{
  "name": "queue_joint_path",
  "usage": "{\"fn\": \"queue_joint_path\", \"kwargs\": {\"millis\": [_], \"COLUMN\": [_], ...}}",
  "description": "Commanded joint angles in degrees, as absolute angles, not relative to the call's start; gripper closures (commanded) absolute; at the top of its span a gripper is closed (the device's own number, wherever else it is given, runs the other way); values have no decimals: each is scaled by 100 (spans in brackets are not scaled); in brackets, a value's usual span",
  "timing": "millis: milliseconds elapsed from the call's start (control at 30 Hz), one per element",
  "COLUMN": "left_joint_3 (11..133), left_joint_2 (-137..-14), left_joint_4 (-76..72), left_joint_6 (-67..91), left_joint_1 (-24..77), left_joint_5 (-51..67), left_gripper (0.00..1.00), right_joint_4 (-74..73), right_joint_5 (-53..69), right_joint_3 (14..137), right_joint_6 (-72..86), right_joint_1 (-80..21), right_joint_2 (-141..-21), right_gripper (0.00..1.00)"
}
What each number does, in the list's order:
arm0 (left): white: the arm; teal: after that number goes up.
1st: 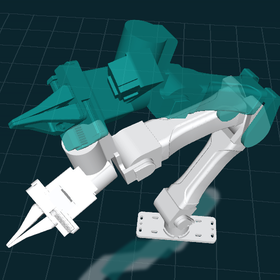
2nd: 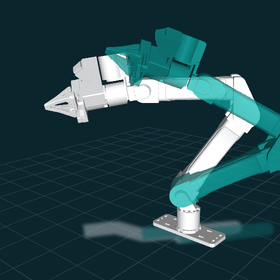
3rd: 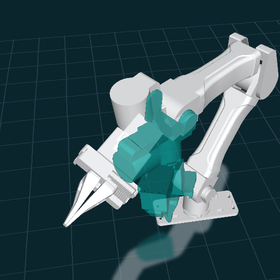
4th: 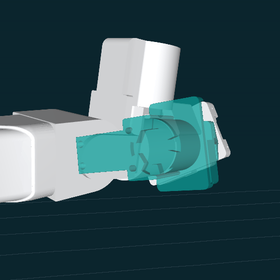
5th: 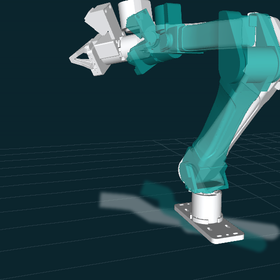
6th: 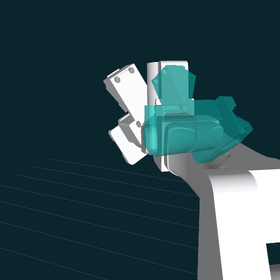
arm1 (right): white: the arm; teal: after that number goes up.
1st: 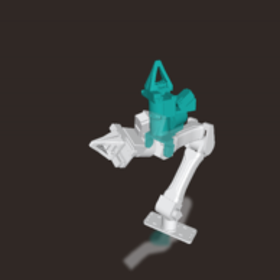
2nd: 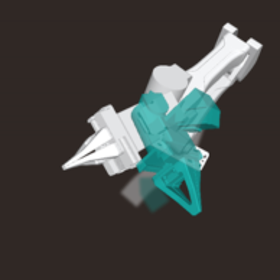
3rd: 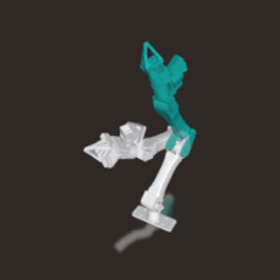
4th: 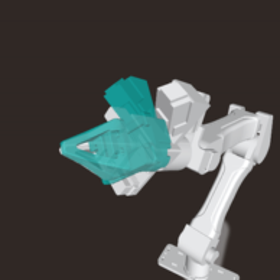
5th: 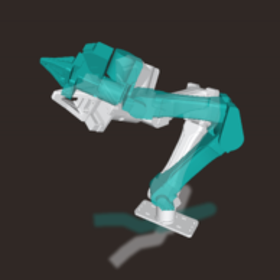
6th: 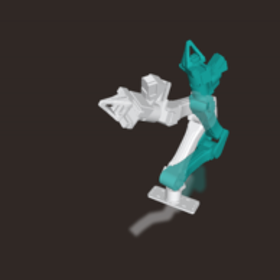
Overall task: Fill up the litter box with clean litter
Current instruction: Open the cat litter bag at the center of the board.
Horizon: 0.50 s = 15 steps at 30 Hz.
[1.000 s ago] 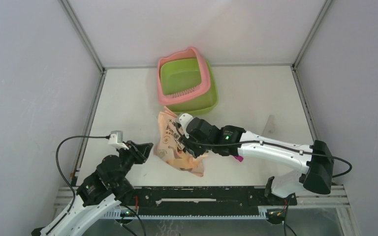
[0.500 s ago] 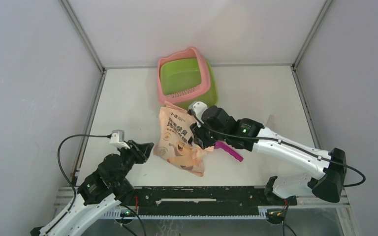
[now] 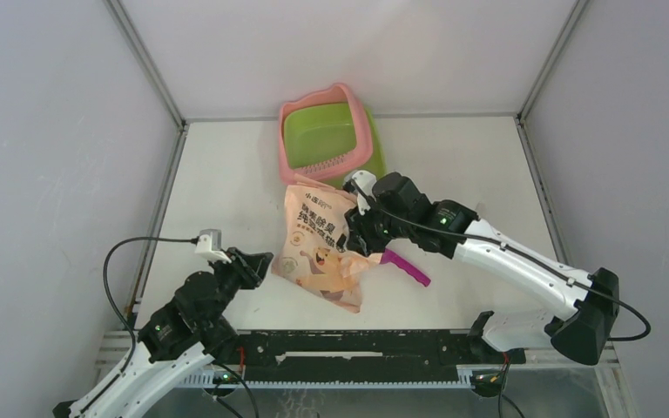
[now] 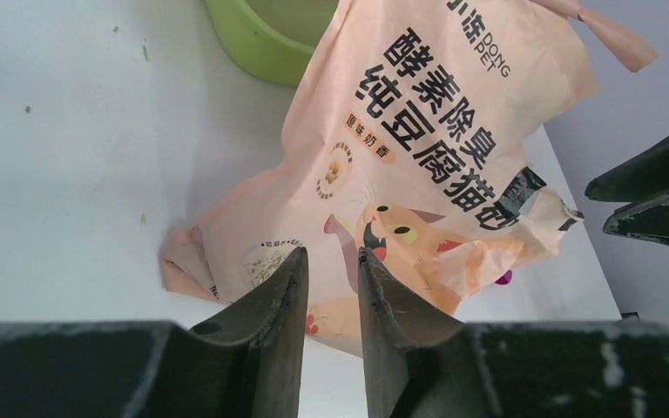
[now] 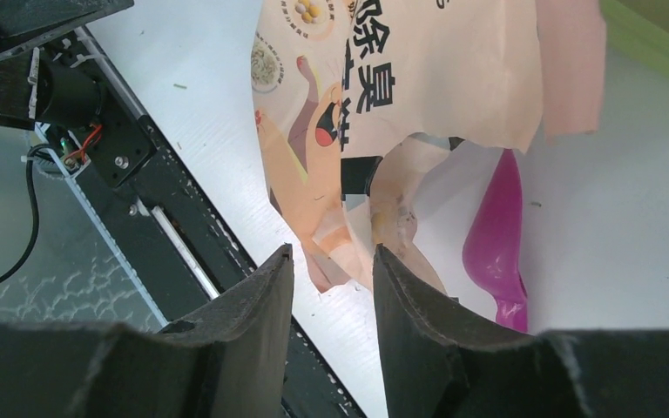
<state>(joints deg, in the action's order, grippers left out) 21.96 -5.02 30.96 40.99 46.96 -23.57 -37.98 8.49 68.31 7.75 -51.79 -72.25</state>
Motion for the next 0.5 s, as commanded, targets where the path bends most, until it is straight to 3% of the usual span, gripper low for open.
{"fn": "queue_joint_path", "kwargs": {"millis": [0,467], "left_joint_3": [2295,2257], "left_joint_2": [-605,-610], "left_joint_4": [2830,2778], "left_joint_6": [3999,4034], "left_joint_1": [4671,4670], "left_joint_5": [-2269,-2237], "left_gripper": [68,69], "right_joint_4": [-3755,-3498], "right_joint_5": [1325,1314], "right_joint_3": [6886,6745], "right_joint_6": [633,624], "right_joint_1": [-5074,-5001], "right_joint_2": [-7345,-7693], "right_gripper": [54,54]}}
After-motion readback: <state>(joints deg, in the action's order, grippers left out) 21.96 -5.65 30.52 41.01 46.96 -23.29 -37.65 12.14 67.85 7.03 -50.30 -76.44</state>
